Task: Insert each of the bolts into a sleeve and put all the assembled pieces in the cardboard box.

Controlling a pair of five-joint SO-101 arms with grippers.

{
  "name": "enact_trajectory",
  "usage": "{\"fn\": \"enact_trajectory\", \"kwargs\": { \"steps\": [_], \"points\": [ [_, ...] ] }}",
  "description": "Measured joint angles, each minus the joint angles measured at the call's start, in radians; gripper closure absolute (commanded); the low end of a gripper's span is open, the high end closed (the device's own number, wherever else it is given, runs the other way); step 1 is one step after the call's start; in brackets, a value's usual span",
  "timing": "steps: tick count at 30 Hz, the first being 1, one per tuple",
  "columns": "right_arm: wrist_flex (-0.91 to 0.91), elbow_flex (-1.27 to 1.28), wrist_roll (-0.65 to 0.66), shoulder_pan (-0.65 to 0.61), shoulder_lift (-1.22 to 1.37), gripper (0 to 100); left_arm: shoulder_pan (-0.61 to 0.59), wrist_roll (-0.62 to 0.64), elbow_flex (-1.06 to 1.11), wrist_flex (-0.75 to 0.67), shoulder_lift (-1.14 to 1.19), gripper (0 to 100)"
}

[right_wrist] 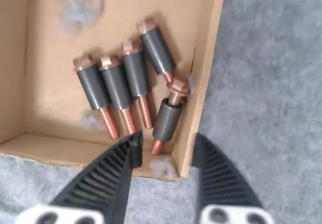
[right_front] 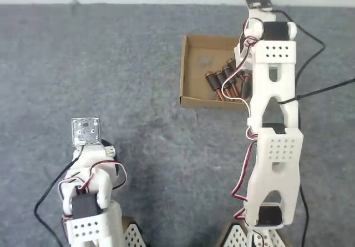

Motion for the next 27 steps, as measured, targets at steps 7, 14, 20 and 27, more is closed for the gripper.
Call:
{"fn": "enact_trajectory", "kwargs": {
  "steps": [7,14,20,27],
  "points": [
    [0.0,0.068,0.0,0.057,-0.11,99.3,0.0,0.0,0.0,0.0,0.0,99],
    [0.0,0.384,0.0,0.089,-0.396,99.3,0.0,0.0,0.0,0.0,0.0,99],
    [0.002,0.683,0.0,0.086,-0.657,99.3,0.0,0.0,0.0,0.0,0.0,99],
    [-0.006,1.042,0.0,0.086,-0.97,99.3,0.0,0.0,0.0,0.0,0.0,99]
  ]
}}
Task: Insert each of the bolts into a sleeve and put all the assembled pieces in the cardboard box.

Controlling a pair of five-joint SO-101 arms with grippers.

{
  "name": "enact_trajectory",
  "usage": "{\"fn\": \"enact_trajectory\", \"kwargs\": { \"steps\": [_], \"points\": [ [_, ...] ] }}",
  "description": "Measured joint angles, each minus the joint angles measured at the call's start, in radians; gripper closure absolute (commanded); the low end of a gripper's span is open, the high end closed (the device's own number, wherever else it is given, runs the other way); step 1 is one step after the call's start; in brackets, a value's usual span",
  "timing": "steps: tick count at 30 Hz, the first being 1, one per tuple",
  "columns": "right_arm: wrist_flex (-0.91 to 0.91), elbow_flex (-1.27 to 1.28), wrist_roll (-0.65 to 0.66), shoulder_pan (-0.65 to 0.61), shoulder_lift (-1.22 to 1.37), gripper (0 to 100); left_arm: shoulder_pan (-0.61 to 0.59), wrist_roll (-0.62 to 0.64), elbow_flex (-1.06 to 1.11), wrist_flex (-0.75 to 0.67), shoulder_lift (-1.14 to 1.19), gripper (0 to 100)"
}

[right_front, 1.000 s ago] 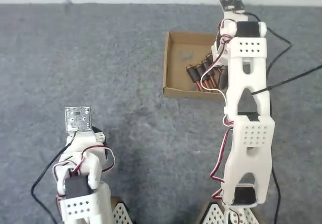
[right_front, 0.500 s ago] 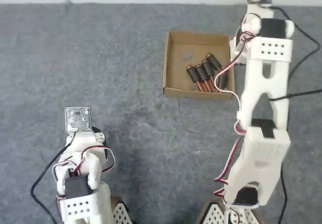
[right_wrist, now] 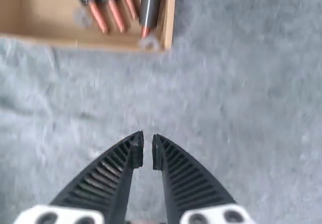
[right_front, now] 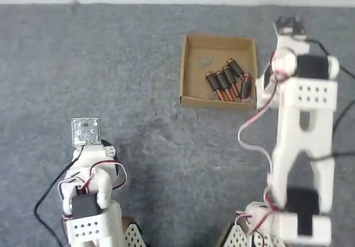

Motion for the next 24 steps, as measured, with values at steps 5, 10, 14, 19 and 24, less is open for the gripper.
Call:
{"fn": "enact_trajectory", "kwargs": {
  "steps": [5,10,14,19,24],
  "points": [
    [-0.11,0.324,0.0,0.0,-0.244,99.3,0.0,0.0,0.0,0.0,0.0,99],
    [-0.296,0.658,0.0,0.0,-0.494,99.3,0.0,0.0,0.0,0.0,0.0,99],
    [-0.397,0.87,0.0,-0.002,-0.669,99.3,0.0,0.0,0.0,0.0,0.0,99],
    [-0.493,1.083,0.018,0.0,-0.852,99.3,0.0,0.0,0.0,0.0,0.0,99],
    [-0.617,1.306,0.034,-0.002,-0.98,99.3,0.0,0.0,0.0,0.0,0.0,99]
  ]
}}
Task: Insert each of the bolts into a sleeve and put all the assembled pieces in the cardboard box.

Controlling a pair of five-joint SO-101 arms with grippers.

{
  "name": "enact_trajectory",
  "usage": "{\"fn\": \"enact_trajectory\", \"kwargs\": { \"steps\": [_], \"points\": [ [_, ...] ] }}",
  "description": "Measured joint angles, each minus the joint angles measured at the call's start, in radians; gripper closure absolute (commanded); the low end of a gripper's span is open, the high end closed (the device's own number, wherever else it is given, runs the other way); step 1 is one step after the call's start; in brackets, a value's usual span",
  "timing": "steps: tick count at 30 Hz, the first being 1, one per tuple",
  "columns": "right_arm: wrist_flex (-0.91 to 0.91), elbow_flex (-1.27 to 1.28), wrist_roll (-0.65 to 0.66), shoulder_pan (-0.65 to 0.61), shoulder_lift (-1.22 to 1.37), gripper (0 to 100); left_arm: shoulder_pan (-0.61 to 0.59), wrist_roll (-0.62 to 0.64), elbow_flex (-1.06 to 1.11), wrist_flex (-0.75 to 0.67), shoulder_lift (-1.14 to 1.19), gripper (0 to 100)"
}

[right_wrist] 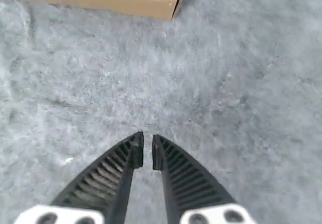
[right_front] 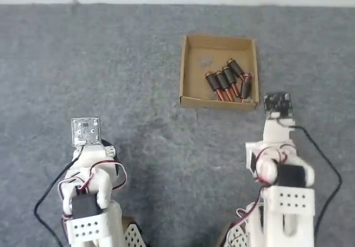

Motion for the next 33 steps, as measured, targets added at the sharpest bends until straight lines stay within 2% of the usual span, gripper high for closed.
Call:
{"fn": "enact_trajectory", "kwargs": {
  "steps": [7,12,19,30,33],
  "points": [
    [-0.115,0.265,0.0,0.0,-0.152,99.3,0.0,0.0,0.0,0.0,0.0,99],
    [-0.176,0.367,-0.071,0.002,-0.273,99.3,0.0,0.0,0.0,0.0,0.0,99],
    [-0.198,0.431,-0.081,0.002,-0.425,99.3,0.0,0.0,0.0,0.0,0.0,99],
    [0.104,0.43,-0.081,0.0,-0.577,99.3,0.0,-0.002,0.0,0.0,0.0,99],
    [0.163,0.43,-0.081,0.0,-0.611,99.3,0.0,-0.028,0.0,0.037,0.0,99]
  ]
}}
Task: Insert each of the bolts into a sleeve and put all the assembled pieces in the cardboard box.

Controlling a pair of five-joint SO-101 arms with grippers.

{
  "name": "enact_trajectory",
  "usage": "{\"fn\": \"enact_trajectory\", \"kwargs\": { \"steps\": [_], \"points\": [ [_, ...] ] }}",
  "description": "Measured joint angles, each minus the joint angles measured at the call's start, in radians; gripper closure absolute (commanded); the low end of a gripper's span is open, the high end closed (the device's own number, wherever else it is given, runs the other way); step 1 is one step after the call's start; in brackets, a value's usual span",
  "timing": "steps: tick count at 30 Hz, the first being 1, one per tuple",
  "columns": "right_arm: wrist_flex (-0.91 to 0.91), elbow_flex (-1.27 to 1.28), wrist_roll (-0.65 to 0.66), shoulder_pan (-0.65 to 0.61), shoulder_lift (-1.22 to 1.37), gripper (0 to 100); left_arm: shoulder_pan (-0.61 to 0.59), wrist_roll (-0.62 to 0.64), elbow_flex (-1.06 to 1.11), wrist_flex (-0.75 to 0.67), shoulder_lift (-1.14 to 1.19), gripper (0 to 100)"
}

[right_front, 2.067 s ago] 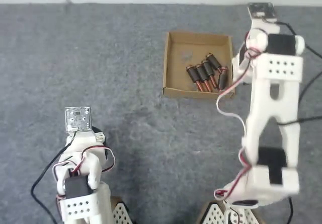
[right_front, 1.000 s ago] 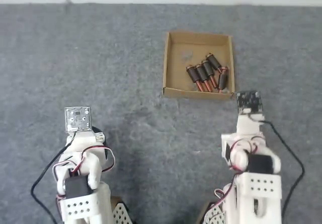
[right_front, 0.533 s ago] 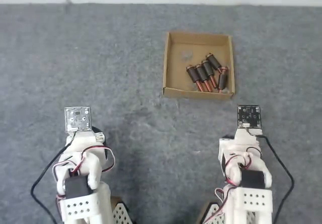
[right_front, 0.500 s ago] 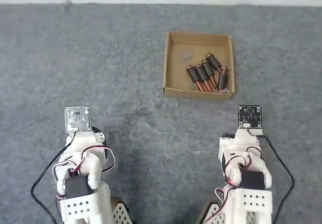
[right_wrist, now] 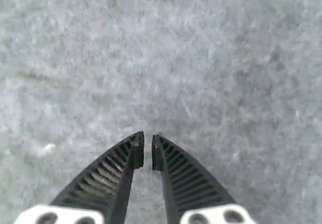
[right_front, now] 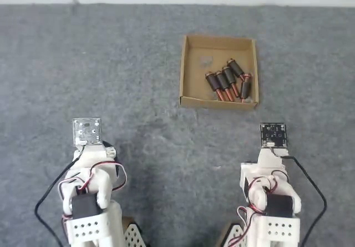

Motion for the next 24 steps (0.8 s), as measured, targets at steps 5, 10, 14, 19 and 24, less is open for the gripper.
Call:
{"fn": "enact_trajectory", "kwargs": {
  "steps": [5,10,14,19,24],
  "points": [
    [0.012,0.0,0.0,0.0,-0.005,99.3,0.0,-0.002,0.0,0.084,0.0,99],
    [0.012,0.0,0.0,0.0,-0.005,99.2,0.0,-0.002,0.0,0.092,0.0,99],
    [0.012,0.0,0.0,0.0,-0.005,99.2,0.0,-0.002,0.0,0.092,0.0,99],
    [0.012,0.0,0.0,0.0,-0.005,99.2,0.0,-0.002,0.0,0.092,0.0,99],
    [0.012,0.0,0.0,0.0,-0.005,99.2,0.0,-0.002,0.0,0.092,0.0,99]
  ]
}}
